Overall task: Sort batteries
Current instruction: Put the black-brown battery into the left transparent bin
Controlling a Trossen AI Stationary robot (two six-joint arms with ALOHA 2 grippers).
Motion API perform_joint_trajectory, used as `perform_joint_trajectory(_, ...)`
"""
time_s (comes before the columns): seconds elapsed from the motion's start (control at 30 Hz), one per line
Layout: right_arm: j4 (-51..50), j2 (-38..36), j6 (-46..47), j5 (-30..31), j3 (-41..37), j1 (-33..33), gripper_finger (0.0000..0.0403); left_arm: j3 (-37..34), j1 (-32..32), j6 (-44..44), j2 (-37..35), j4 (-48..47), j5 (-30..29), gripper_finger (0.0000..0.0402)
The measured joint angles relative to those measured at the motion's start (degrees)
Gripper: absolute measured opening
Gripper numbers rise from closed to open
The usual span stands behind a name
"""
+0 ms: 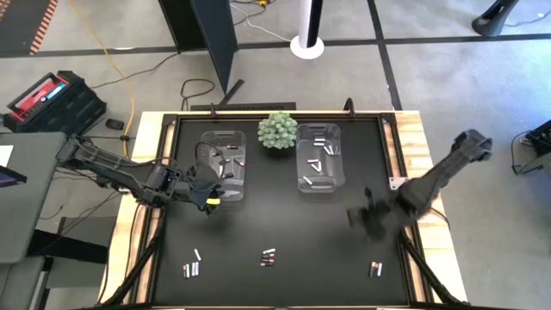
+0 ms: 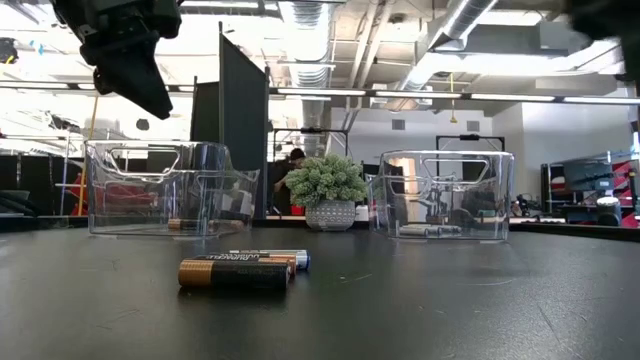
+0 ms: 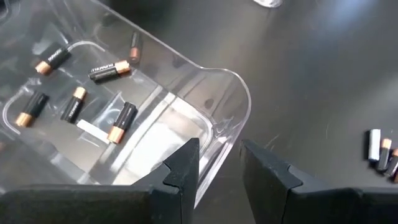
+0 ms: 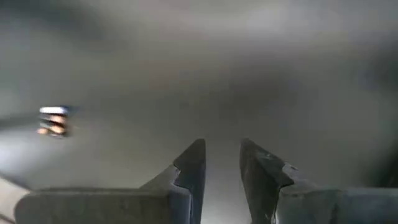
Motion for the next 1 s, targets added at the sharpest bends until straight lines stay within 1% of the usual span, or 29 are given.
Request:
perform_joint_trajectory(0.07,0.8,3.3,9.7,-0.1,0.0,5.2,0.0113,0.0,0.0,-0.2,0.0,0.0,0.0,0.0112)
perform_joint_trajectory(0.17,7.3,8.3,11.4,-3.7,0.0,7.8,0.0113,0.0,0.0,-0.2,0.0,0.0,0.0,0.0112)
perform_joint_trajectory(0.23,11.2,11.8,11.3,-4.1,0.0,7.8,0.0113,0.0,0.0,-0.2,0.0,0.0,0.0,0.0112)
perform_joint_trajectory(0.33,12.7,16.8,10.7,-4.6,0.0,7.8,0.0113,0.0,0.0,-0.2,0.0,0.0,0.0,0.0112)
perform_joint_trajectory(0.4,13.3,19.5,11.0,-9.5,0.0,8.2,0.0113,0.0,0.0,-0.2,0.0,0.0,0.2,0.0112)
perform_joint_trajectory(0.47,13.4,21.7,11.5,-15.1,0.0,9.0,0.0113,0.0,0.0,-0.1,0.0,0.0,1.6,0.0112)
perform_joint_trajectory(0.53,13.4,23.1,13.0,-18.0,0.0,10.5,0.0113,0.0,0.0,-0.1,0.0,-0.1,2.9,0.0112)
perform_joint_trajectory(0.6,15.0,24.0,13.5,-19.4,0.0,11.9,0.0113,0.0,0.0,-0.1,0.0,-0.4,3.2,0.0112)
perform_joint_trajectory(0.73,18.2,25.1,13.6,-19.6,0.0,13.2,0.0113,0.0,0.0,0.5,0.0,-0.4,3.2,0.0112)
perform_joint_trajectory(1.0,18.6,25.4,13.6,-19.6,0.0,13.7,0.0113,0.0,0.0,0.3,0.0,-0.3,3.2,0.0112)
